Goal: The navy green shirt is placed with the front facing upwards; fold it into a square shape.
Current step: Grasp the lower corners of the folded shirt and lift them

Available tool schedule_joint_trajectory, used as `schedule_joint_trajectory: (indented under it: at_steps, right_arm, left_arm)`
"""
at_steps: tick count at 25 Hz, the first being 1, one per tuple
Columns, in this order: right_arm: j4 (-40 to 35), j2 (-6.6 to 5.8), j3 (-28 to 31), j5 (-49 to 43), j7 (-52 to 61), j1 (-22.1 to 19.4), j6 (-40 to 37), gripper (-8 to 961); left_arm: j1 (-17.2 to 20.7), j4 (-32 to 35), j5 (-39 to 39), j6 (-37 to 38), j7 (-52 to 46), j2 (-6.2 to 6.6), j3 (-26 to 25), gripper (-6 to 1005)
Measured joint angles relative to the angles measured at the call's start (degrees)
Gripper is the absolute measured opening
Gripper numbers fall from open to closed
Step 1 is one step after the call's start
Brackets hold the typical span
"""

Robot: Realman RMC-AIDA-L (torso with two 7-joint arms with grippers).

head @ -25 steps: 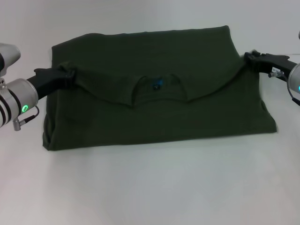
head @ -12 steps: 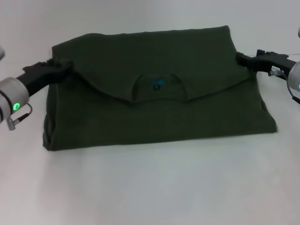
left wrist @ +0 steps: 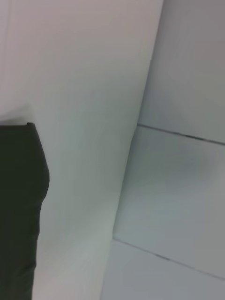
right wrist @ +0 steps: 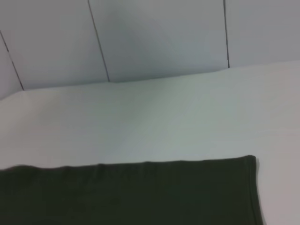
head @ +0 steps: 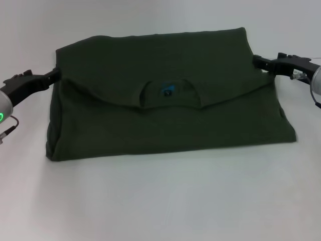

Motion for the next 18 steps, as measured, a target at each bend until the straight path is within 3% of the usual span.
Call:
schedule_joint_trajectory:
  at_steps: [5,12,18]
  right_arm:
    - [-1.56,0.27,-0.40,2.45,1.21,-1.49,-4.09,825]
    - [-5.95,0.23,-3.43,2.71,7.49,-5.42,-6.63,824]
    - [-7.34,0.19,-3.55,4.45,5.87,-8.25,-15.83,825]
  left_arm:
    - [0.48,2.42,-0.04,0.53,-1.96,-1.08,0.27,893]
    - [1.33,2.80,-0.21,3.82,-2.93,-1.20,0.36,891]
    - [2.18,2.81,-1.74,8.73,-1.88,-1.23,0.36,889]
